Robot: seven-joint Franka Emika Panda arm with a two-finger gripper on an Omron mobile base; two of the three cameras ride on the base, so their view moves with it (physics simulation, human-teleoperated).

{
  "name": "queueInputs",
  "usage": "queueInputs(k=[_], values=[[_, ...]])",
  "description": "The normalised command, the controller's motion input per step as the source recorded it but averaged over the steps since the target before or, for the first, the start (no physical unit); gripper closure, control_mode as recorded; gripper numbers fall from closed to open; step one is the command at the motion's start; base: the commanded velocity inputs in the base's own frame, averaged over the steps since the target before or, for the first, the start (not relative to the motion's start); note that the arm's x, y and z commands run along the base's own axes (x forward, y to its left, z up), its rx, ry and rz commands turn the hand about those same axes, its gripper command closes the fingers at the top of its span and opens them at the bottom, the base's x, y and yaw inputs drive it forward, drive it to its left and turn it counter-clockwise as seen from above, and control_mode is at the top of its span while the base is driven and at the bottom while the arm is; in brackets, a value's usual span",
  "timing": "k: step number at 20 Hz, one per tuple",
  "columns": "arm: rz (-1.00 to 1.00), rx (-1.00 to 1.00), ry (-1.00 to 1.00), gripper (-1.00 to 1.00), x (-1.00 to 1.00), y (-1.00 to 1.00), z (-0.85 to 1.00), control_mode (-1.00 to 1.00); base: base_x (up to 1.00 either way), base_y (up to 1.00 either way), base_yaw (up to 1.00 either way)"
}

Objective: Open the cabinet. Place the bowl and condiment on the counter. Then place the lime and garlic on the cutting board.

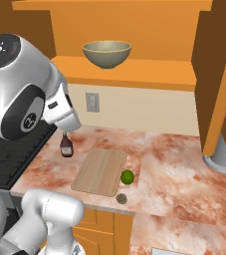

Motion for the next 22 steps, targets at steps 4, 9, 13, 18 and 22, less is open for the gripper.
queueInputs(k=[4, 9, 13, 18, 22], values=[[0.0, 0.01, -0.05, -1.0, -0.01, -0.05, 0.21, -1.0, 0.0, 0.0, 0.0], [0.0, 0.0, -0.06, -1.0, 0.0, 0.0, 0.21, -1.0, 0.0, 0.0, 0.0], [0.0, 0.0, -0.07, -1.0, 0.0, 0.0, 0.14, -1.0, 0.0, 0.0, 0.0], [0.0, 0.0, -0.1, -1.0, 0.0, 0.0, 0.04, -1.0, 0.0, 0.0, 0.0], [0.0, 0.0, -0.07, -1.0, 0.0, 0.0, 0.1, -1.0, 0.0, 0.0, 0.0]])
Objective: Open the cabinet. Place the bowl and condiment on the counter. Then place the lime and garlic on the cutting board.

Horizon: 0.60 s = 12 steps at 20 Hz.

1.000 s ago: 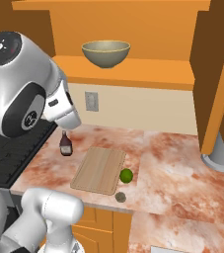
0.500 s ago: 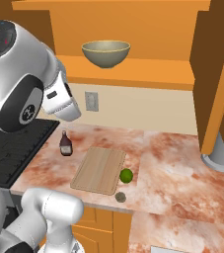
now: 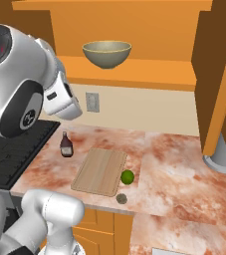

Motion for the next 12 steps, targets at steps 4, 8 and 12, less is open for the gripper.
queueInputs(k=[4, 8, 12], values=[[0.0, 0.02, -0.03, -1.0, 0.0, 0.0, 0.07, -1.0, 0.0, 0.0, 0.0], [0.0, 0.04, 0.0, -1.0, 0.0, 0.0, 0.14, -1.0, 0.0, 0.0, 0.0], [0.0, 0.08, 0.0, -1.0, 0.0, 0.0, 0.16, -1.0, 0.0, 0.0, 0.0]])
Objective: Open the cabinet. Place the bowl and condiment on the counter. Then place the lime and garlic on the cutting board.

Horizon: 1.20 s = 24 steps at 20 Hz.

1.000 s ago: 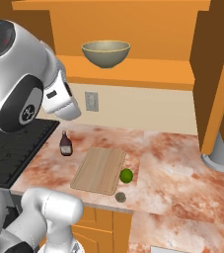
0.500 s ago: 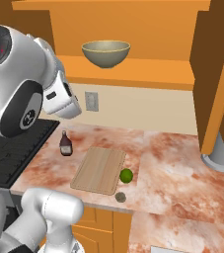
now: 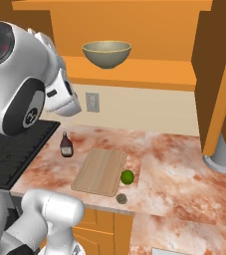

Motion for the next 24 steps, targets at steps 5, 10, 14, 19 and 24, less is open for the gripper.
queueInputs(k=[5, 10, 14, 19, 24], values=[[0.01, 0.13, 0.0, -1.0, 0.03, 0.0, 0.06, -1.0, 0.0, 0.0, 0.0], [0.02, 0.13, -0.01, -1.0, 0.09, 0.0, 0.0, -1.0, 0.0, 0.0, 0.0], [0.01, 0.12, 0.0, -1.0, 0.17, 0.0, 0.0, -1.0, 0.0, 0.0, 0.0], [0.01, 0.09, 0.0, -1.0, 0.26, 0.0, 0.0, -1.0, 0.0, 0.0, 0.0], [0.01, 0.05, 0.0, -1.0, 0.29, 0.0, -0.07, -1.0, 0.0, 0.0, 0.0]])
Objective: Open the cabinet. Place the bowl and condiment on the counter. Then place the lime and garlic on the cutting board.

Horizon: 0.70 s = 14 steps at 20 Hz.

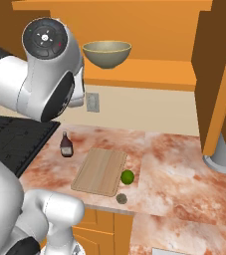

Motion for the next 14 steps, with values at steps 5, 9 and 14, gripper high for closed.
queueInputs(k=[5, 9, 14], values=[[0.01, 0.02, 0.0, -1.0, 0.28, 0.0, -0.07, -1.0, 0.0, 0.0, 0.0], [0.01, 0.0, 0.0, -1.0, 0.22, 0.0, -0.01, -1.0, 0.0, 0.0, 0.0], [0.0, 0.0, 0.0, -1.0, 0.16, 0.0, 0.0, -1.0, 0.0, 0.0, 0.0]])
